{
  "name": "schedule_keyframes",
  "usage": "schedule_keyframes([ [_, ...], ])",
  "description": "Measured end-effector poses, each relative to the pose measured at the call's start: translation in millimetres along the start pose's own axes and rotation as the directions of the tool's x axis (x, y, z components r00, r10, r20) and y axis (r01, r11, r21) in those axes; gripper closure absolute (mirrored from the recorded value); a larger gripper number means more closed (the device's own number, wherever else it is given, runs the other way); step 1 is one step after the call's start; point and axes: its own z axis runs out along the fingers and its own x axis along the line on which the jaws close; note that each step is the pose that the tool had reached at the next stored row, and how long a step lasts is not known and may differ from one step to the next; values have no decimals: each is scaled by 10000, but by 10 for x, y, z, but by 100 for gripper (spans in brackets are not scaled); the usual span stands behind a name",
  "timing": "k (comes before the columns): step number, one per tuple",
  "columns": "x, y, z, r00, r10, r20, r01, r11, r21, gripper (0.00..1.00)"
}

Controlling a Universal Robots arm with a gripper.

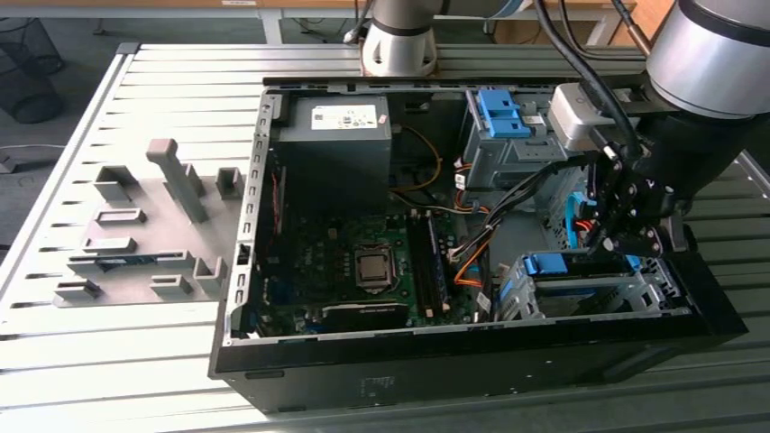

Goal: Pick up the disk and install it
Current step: 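Insert the first disk wire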

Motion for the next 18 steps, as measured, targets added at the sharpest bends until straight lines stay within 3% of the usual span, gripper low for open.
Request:
schedule_keyframes([
  [9,1,1,16,10000,-4,0,4,10000,0,84],
  [18,12,0,4,10000,-94,13,94,9999,60,84],
])
